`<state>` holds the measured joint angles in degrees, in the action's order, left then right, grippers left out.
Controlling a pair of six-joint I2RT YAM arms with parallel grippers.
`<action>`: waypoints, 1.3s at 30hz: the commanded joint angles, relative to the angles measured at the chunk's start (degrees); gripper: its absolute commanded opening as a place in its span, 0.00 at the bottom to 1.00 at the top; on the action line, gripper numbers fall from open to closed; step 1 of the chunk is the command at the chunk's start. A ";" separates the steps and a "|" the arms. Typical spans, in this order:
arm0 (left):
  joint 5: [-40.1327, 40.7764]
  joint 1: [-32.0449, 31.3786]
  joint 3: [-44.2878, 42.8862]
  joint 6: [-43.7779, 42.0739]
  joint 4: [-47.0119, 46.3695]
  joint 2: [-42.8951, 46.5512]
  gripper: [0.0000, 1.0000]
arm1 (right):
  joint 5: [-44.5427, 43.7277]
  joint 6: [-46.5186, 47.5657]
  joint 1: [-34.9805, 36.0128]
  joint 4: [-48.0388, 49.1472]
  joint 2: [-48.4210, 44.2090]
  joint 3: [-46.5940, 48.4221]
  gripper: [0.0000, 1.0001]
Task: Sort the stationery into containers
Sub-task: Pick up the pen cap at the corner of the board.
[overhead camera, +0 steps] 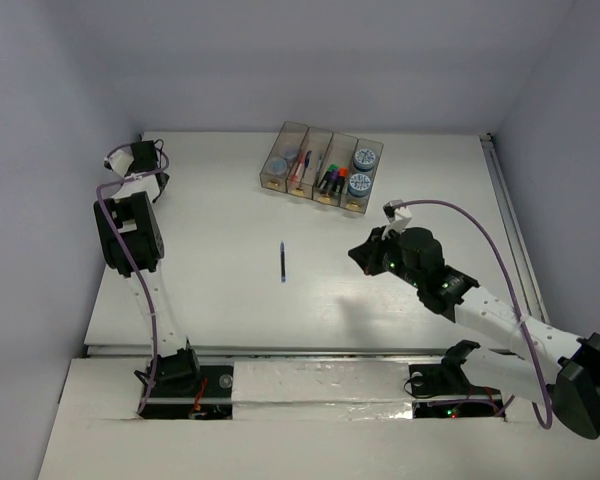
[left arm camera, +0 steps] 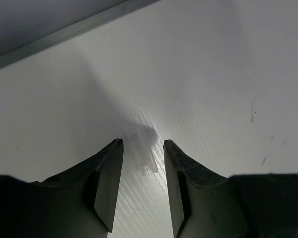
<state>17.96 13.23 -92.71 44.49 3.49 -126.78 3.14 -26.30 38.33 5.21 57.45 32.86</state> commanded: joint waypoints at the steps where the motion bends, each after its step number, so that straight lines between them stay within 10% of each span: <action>1: 0.85 0.30 -0.46 0.42 1.79 1.01 0.35 | -0.24 1.17 0.17 2.26 -1.02 1.50 0.02; 25: -5.55 -0.92 -3.81 -12.57 5.14 0.47 0.00 | -2.34 0.64 0.17 -0.47 -8.32 1.77 0.02; 39: -13.91 -37.21 15.63 -31.04 -13.33 24.21 0.00 | -14.73 -1.65 0.17 -7.76 -15.17 2.21 0.03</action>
<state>6.72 -21.26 -79.05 18.24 -5.98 -104.90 -7.20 -27.70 38.33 -0.01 44.77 32.93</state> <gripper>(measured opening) 0.066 0.025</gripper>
